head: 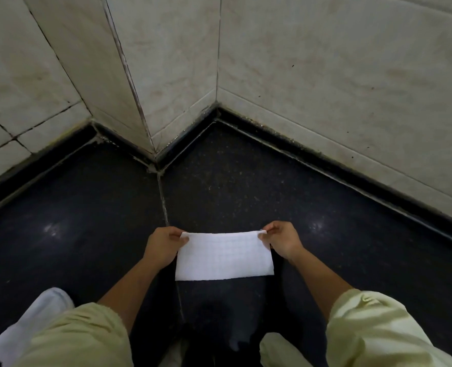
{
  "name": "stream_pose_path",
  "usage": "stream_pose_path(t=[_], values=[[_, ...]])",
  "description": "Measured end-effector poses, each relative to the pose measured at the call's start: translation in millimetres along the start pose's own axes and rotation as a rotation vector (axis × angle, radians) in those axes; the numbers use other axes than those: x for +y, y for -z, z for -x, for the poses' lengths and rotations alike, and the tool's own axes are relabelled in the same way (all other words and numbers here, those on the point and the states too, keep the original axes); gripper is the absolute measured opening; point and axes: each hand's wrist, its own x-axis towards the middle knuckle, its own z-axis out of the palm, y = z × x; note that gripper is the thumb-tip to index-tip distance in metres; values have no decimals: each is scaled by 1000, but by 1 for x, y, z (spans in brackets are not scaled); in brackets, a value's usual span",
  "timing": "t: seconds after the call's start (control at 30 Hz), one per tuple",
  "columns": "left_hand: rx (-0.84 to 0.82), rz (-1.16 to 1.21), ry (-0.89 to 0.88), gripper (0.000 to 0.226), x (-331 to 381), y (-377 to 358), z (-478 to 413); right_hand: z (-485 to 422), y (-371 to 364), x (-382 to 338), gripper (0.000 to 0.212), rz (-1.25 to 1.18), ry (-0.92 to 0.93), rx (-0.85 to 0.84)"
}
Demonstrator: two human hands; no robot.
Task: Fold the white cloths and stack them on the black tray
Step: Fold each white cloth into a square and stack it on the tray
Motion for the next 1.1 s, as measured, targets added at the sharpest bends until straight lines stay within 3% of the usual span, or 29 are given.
stream_pose_path(t=[0.13,0.27,0.4,0.53,0.73,1.1], values=[[99,-184,-65,24,1,-5,2,6,-3,-2,8,68,69,74],[257,-335,-240,38,-6,-17,23,22,-5,5,19,210,270,211],[279,-444,-378,41,-22,-41,46,45,-12,18,12,352,414,118],[304,-457,-378,48,-38,-54,59,57,-16,37,19,433,359,50],[231,-235,-205,53,-51,-39,66,62,-7,49,22,220,202,99],[200,-146,-206,51,-54,-32,63,60,-15,40,46,146,-9,188]])
